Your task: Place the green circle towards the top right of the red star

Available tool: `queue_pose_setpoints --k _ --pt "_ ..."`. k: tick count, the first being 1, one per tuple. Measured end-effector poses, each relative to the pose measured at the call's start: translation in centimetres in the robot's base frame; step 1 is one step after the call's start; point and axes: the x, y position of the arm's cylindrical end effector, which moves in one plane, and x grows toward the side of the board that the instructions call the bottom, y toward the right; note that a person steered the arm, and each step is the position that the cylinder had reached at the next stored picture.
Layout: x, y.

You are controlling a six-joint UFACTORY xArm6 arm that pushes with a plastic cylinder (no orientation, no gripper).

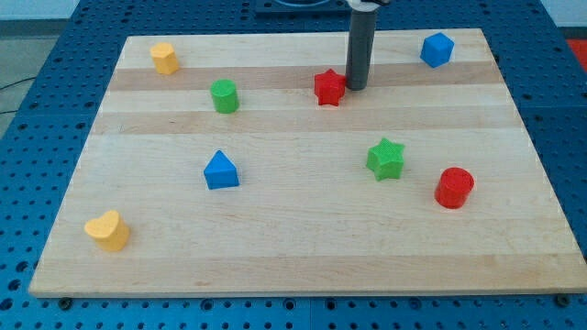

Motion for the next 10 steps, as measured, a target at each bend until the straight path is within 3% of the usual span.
queue_pose_setpoints --k 2,5,6,7,8,9,10 --pt "1.7 -5.2" --pt "9.0 -9.1" --pt "7.3 -12.4" --pt "5.2 -8.8" --pt "3.8 -12.2" --pt "7.9 -9.7" --pt "8.8 -13.9"
